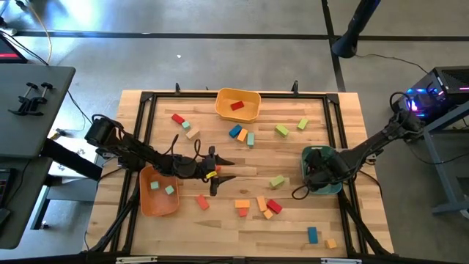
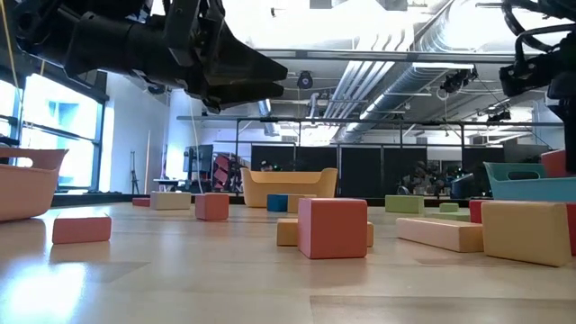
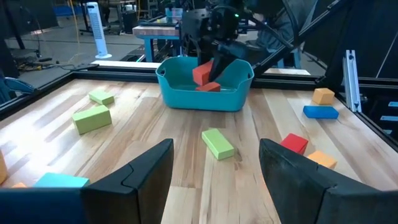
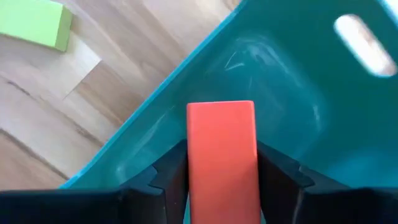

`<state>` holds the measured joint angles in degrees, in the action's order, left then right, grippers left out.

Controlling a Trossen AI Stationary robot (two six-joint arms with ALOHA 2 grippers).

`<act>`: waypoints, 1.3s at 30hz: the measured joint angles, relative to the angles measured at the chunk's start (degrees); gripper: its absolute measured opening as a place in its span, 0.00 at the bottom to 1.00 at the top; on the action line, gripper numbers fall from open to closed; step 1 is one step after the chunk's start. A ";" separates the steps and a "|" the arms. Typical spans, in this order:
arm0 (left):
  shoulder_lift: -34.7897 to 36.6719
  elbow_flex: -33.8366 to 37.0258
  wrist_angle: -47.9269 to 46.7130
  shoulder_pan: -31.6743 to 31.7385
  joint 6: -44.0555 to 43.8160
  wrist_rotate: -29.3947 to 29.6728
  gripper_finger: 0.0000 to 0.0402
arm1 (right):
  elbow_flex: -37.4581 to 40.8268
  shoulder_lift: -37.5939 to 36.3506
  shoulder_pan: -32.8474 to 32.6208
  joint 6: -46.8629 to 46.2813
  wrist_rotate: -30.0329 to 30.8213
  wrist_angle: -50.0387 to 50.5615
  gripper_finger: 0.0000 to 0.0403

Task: Sort blocks by size
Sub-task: Put the thick orange rectangular block into the green bin, then put the yellow square block into the orange bin

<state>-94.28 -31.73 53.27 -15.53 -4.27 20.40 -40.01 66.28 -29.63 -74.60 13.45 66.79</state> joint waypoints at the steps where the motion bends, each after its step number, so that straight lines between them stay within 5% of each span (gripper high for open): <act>1: 0.00 -0.01 -0.20 0.00 -0.02 0.00 0.56 | 0.00 0.00 0.13 -0.03 -0.23 0.03 0.40; 10: 0.00 -0.01 -0.67 0.00 0.93 -0.02 0.56 | 0.00 0.00 2.36 -0.01 0.26 0.78 0.55; 20: 0.00 -0.01 -0.73 0.20 1.85 -0.03 0.56 | -5.88 0.00 0.15 -6.14 10.28 6.49 0.53; 24: 0.00 -0.01 -0.56 0.20 2.49 -0.04 0.56 | -10.33 0.00 -3.75 -1.71 10.82 4.13 0.52; 30: -0.01 -0.01 -0.54 0.17 2.93 -0.05 0.56 | -15.52 2.71 -12.75 6.74 3.11 -7.56 0.52; 39: -0.02 -0.01 -0.19 0.20 4.07 -0.07 0.56 | -19.41 13.08 -22.73 -14.67 -15.50 -6.66 0.52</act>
<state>-94.30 -31.75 53.07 -15.33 -0.20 20.34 -59.42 79.36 -52.37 -89.27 -2.05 60.13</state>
